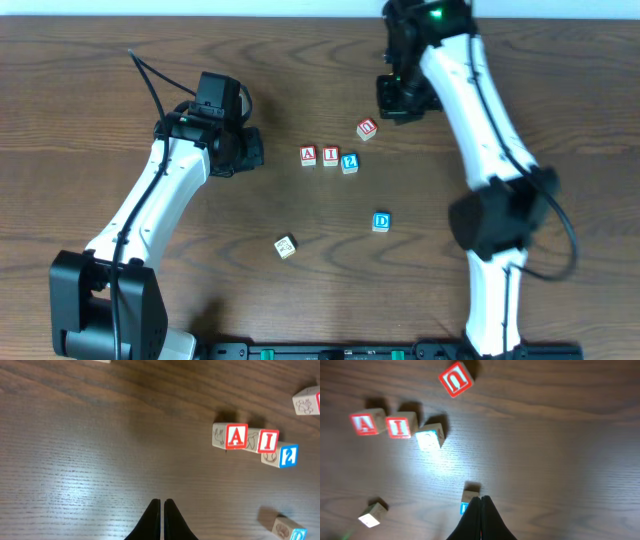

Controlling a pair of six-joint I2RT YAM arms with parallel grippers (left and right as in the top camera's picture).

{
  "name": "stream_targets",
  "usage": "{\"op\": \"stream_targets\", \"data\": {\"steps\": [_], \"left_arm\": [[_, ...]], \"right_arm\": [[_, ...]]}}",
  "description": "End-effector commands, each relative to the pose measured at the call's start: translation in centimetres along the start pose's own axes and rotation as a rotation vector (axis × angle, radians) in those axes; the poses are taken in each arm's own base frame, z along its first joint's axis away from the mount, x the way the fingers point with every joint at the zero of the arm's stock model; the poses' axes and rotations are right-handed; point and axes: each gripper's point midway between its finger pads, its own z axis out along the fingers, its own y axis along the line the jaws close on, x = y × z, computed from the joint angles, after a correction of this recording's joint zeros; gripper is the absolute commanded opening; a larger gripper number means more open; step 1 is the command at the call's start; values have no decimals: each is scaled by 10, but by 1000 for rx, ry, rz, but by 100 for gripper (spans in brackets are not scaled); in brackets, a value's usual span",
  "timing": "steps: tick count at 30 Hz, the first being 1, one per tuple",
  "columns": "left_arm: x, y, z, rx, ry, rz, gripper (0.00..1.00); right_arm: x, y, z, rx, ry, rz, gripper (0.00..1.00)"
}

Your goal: Spell out Ai2

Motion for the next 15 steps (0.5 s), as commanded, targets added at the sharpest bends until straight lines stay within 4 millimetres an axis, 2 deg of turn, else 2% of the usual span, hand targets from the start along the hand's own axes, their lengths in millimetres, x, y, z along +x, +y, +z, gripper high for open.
{"op": "stream_targets", "data": {"steps": [1,3,6,8,10,12,15], "left_arm": [[-7,4,-2,-29,-28,-23,6],[-10,7,-2,-45,-40,-23,6],[-18,4,-3,-34,-73,-28,6],[-26,0,-1,-18,-102,-28,6],[-28,-5,7,6,-97,-35,6],[-23,-15,19,67,-49,-59,6],[-16,-23,39,62,-8,-45,6]], "right_arm": [[21,-31,-46,26,-118,42,2],[36,-43,-40,23,-154,63,2],[54,-52,-14,-25,-191,92,1],[58,-57,3,-31,-203,101,1],[56,-47,22,-42,-207,77,1],[52,-38,36,-46,-207,54,1],[41,-25,57,-88,-189,40,1]]}}
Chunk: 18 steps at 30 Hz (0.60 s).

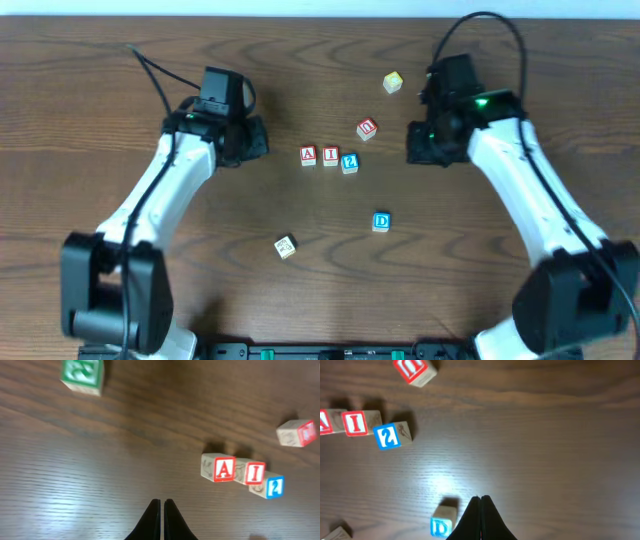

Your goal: Spell out Ai2

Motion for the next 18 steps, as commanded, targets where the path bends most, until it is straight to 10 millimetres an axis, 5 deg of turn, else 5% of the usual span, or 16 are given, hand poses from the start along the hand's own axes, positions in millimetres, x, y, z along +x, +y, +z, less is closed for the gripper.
{"op": "stream_targets", "data": {"steps": [1,7,18], "left_arm": [[7,-16,21,29,41,4,6],[18,-30,41,33,86,39,6],[19,-20,48,38,116,61,6]], "right_arm": [[-2,17,17,-62,23,-14,1],[7,43,47,-152,102,-32,1],[12,96,72,-210,93,-58,1]]}}
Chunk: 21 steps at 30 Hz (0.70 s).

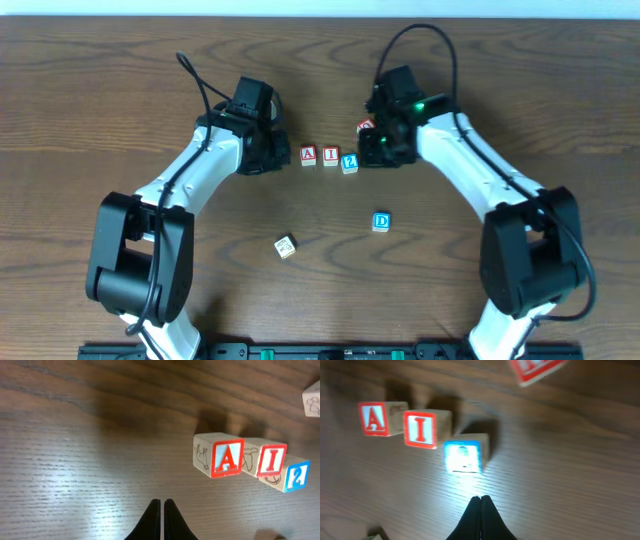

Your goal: Spell out Ai2

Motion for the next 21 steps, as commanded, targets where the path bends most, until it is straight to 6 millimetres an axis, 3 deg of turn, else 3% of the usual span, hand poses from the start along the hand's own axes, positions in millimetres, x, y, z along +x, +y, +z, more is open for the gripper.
{"op": "stream_targets", "data": {"steps": [1,8,21], "left_arm": [[-11,-2,1,11,-19,33,6],[-14,0,6,7,-27,40,5],[-20,-6,9,37,-45,46,6]], "right_arm": [[3,6,9,-4,17,35,1],[6,0,22,32,36,51,1],[4,-12,24,84,25,59,1]]}}
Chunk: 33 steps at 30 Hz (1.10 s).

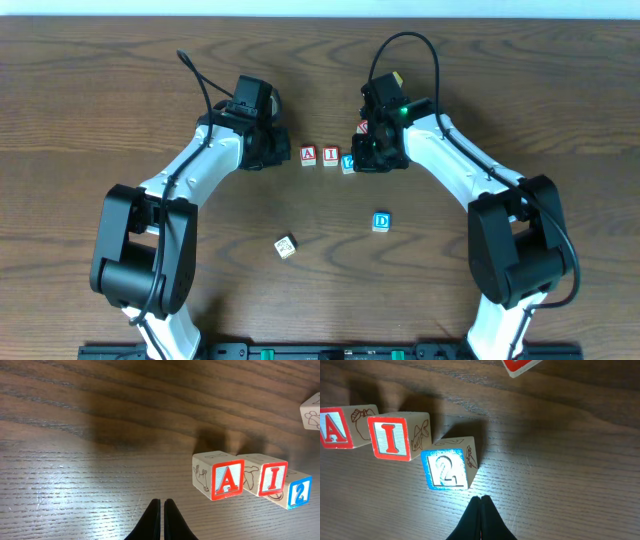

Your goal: Spell out Ai2

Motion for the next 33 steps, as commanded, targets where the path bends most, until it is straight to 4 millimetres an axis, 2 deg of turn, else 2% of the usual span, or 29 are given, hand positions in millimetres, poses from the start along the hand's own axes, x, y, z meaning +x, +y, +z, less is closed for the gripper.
{"op": "stream_targets", "data": {"steps": [1,10,23,33], "left_arm": [[-8,-6,-2,27,-9,21,6],[-7,-8,-1,35,-8,27,6],[-4,-8,1,32,3,30,6],[-4,-8,1,32,3,30,6]], "right_arm": [[0,-3,4,14,6,15,1],[8,0,10,-4,44,33,1],[9,14,19,-72,63,44,1],[7,16,22,-86,61,51,1]]}}
